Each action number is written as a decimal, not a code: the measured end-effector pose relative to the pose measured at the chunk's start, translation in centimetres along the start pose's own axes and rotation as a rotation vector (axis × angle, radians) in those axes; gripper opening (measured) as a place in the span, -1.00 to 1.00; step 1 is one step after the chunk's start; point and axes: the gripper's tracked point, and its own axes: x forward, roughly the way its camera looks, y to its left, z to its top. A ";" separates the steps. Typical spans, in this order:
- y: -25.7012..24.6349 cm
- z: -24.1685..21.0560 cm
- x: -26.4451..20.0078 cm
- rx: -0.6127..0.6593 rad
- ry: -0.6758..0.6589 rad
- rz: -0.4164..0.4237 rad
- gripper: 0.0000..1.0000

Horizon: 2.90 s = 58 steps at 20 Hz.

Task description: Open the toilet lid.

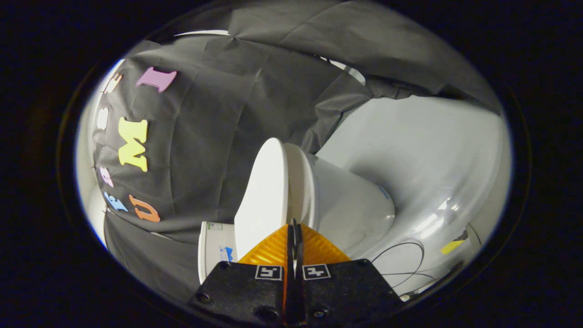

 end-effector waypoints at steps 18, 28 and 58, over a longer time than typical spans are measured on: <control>15.0 1.0 -4.9 -0.312 -0.126 -0.081 -0.93; 21.7 -0.6 -6.3 -0.460 -0.162 -0.092 -0.93; 36.2 -9.4 -7.1 -0.823 -0.234 -0.061 -0.93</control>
